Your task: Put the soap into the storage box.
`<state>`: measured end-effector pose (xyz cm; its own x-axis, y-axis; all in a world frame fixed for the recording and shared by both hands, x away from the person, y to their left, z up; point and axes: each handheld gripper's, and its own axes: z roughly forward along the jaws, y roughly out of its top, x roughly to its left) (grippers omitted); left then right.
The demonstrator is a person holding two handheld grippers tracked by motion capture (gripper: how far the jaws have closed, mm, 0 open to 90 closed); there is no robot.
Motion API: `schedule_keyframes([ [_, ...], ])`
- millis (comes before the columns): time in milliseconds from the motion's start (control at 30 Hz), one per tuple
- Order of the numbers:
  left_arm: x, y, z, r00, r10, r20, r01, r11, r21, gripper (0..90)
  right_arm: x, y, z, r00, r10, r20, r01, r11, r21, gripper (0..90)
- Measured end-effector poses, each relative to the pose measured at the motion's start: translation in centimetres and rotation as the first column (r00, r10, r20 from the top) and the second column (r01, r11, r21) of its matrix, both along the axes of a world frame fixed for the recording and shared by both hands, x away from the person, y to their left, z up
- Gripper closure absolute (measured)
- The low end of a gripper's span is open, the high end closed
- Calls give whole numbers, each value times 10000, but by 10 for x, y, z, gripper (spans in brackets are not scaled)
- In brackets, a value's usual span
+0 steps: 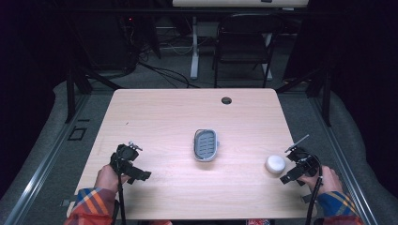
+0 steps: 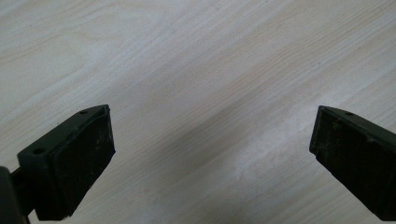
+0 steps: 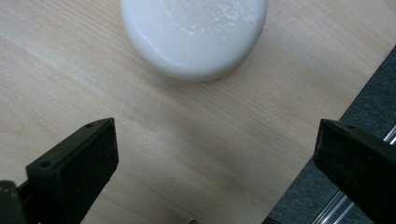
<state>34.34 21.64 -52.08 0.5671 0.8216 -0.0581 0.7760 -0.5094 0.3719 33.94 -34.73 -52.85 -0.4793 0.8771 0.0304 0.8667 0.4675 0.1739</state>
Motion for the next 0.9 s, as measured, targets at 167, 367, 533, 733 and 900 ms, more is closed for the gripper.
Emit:
schedule_keyframes([
  [167,0,0,0,10000,-17,-34,17,10000,-2,0,2,-1,3,9993,300,-224,-305,9993,-199,0],
  [367,0,0,0,10000,-38,-12,38,10000,8,0,0,4,6,9991,134,396,-129,9998,-129,0],
  [533,1,-1,0,10000,-97,-7,97,9999,47,0,2,6,13,9982,374,479,-354,9985,-428,0],
  [733,0,-1,-1,9999,-91,-57,91,10000,-18,0,2,9,12,9969,161,766,-127,9989,-453,0],
  [900,0,-1,0,9999,-126,-45,126,9999,2,0,3,13,14,9967,386,709,-346,9978,-566,0],
])
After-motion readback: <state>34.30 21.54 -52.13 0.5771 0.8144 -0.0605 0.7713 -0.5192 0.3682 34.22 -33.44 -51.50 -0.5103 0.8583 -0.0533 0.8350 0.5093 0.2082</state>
